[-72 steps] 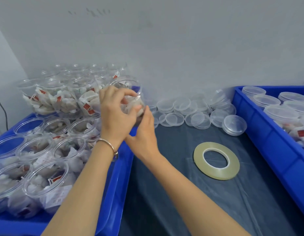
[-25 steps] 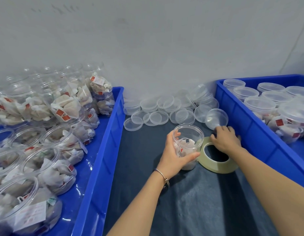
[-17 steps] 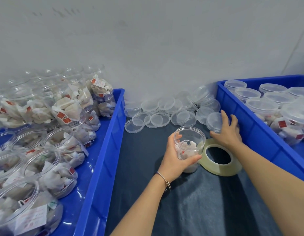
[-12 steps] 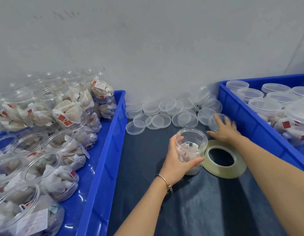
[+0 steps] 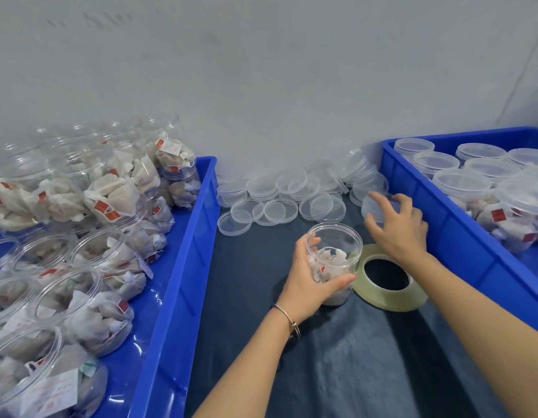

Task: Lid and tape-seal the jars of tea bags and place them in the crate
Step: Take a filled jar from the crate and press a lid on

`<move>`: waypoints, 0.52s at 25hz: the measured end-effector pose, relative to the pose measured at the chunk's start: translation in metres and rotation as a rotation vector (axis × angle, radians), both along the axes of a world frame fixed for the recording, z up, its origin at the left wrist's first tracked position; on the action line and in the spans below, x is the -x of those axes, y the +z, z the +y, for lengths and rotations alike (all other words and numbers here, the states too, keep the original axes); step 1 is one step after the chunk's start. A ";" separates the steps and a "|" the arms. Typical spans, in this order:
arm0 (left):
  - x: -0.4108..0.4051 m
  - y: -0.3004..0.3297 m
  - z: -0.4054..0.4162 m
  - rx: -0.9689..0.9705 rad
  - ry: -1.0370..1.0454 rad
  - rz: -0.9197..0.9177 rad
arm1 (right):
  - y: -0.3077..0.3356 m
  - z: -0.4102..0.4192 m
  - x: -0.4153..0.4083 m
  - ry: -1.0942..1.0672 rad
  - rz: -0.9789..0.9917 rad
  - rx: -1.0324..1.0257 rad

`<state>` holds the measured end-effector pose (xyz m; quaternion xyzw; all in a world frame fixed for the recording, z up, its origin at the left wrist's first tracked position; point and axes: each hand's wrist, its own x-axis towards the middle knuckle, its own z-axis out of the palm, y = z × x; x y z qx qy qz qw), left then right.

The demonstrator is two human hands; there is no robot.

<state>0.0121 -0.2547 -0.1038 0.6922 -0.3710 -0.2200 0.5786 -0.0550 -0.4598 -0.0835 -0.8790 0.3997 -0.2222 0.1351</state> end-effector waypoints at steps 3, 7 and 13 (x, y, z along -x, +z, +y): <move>-0.001 0.001 0.000 0.005 0.001 -0.006 | 0.018 0.004 -0.002 0.028 -0.126 -0.010; 0.001 0.003 0.001 0.007 -0.012 0.006 | 0.024 -0.007 0.002 -0.004 -0.181 -0.252; 0.004 0.005 0.003 0.011 -0.018 0.019 | 0.034 -0.007 0.014 0.087 -0.503 -0.482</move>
